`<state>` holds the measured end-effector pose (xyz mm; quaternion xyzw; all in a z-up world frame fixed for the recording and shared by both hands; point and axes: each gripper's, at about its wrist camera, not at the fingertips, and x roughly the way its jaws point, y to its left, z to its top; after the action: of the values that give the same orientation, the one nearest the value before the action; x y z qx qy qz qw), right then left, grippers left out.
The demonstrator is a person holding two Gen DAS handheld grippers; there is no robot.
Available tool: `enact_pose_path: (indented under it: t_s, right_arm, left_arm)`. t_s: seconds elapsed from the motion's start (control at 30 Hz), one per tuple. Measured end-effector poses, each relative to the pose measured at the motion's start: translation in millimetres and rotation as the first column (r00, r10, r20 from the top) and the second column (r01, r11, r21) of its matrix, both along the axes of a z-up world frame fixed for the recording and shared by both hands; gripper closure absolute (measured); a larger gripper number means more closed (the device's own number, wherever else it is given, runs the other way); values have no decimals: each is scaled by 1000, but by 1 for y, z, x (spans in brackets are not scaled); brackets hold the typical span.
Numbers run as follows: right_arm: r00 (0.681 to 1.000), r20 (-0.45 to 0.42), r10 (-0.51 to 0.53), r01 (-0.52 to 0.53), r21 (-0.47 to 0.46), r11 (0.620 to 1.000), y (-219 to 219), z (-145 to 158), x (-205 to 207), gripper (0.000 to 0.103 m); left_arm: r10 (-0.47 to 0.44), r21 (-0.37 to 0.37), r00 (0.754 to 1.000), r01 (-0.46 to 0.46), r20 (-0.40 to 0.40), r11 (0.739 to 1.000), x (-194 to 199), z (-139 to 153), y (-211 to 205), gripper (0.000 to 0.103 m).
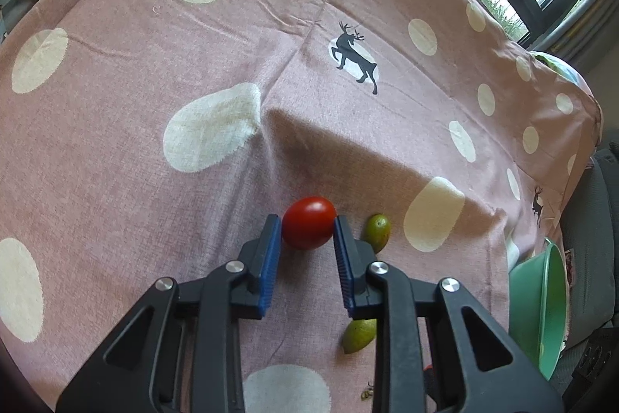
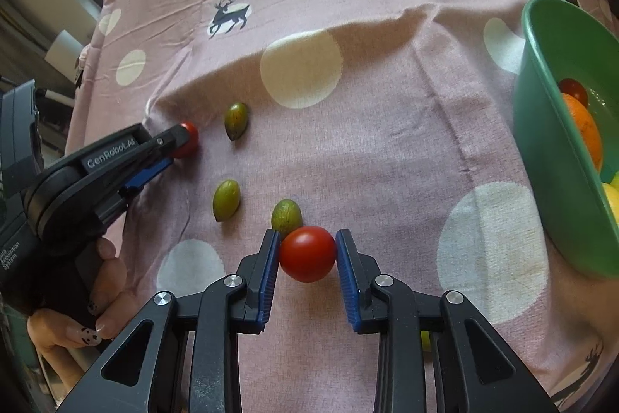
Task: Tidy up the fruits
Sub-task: 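Carry both held cherry tomatoes over the green bowl with both tools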
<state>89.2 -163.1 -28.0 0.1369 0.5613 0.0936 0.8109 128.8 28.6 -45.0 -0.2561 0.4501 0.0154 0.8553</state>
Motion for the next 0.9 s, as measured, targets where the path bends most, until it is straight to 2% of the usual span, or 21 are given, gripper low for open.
enact_pose_path:
  t_s: [0.23, 0.37, 0.47, 0.57, 0.7, 0.9]
  right_arm:
    - [999, 21, -46, 46, 15, 999, -13, 6, 0, 72]
    - [997, 33, -72, 71, 27, 997, -21, 11, -1, 72]
    - [995, 46, -92, 90, 28, 996, -27, 15, -1, 72]
    - [992, 64, -111, 109, 37, 993, -34, 20, -3, 72]
    - [984, 92, -155, 151, 50, 987, -47, 28, -7, 72]
    - [962, 161, -220, 210, 78, 975, -69, 46, -17, 72]
  left_arm:
    - [-27, 5, 999, 27, 46, 1000, -11, 15, -10, 76]
    - [-51, -39, 996, 54, 71, 998, -17, 19, -16, 76]
    - [-69, -35, 992, 73, 103, 997, -24, 28, -24, 76]
    - [-92, -58, 985, 102, 149, 993, -32, 38, -31, 76]
    - [-129, -43, 970, 141, 203, 989, -41, 50, -45, 76]
    - [-188, -80, 947, 216, 262, 973, -50, 63, -61, 76]
